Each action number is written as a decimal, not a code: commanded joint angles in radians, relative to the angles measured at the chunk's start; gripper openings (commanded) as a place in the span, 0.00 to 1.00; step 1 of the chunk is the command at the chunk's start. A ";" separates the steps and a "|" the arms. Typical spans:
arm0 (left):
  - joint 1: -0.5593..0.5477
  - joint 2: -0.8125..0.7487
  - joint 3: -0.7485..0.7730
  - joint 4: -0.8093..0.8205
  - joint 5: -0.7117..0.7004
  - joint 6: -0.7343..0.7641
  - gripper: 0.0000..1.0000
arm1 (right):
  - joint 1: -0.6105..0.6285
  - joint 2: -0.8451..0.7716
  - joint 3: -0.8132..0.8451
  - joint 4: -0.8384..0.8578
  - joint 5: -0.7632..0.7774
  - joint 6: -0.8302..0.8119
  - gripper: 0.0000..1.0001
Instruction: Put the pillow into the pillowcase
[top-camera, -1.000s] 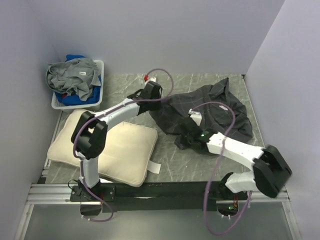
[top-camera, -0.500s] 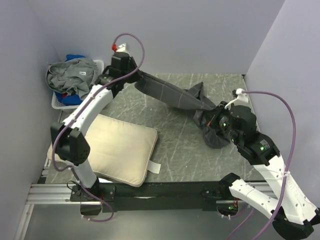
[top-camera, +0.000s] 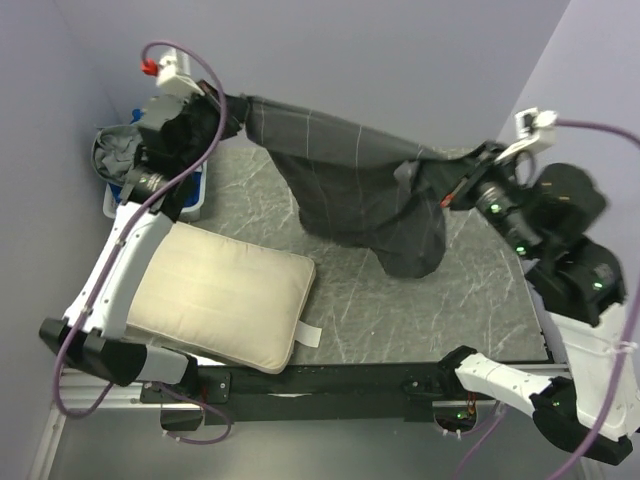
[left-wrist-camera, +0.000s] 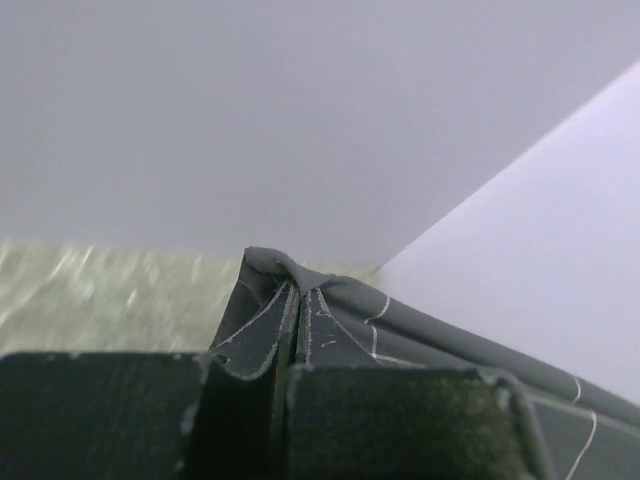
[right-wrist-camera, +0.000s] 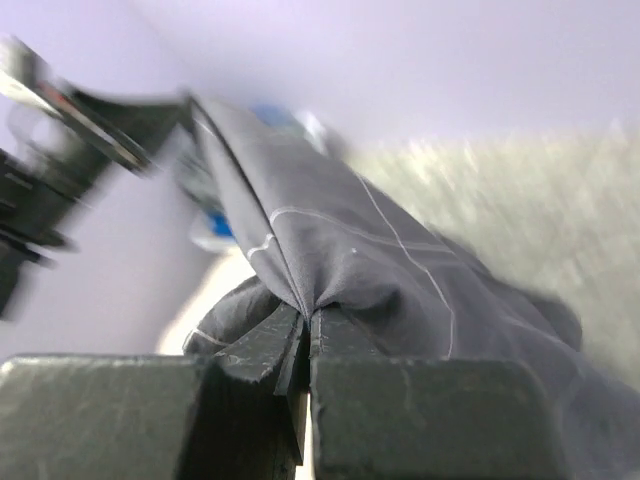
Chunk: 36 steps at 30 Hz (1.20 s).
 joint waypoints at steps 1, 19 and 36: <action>0.025 -0.086 0.104 0.176 -0.038 0.042 0.01 | -0.005 0.023 0.230 0.075 -0.082 -0.052 0.00; 0.036 -0.097 0.381 0.250 -0.139 0.091 0.01 | -0.007 0.117 0.430 0.342 -0.192 -0.003 0.00; 0.037 -0.176 0.419 0.253 -0.052 0.174 0.01 | -0.008 0.324 0.359 0.539 -0.020 -0.099 0.00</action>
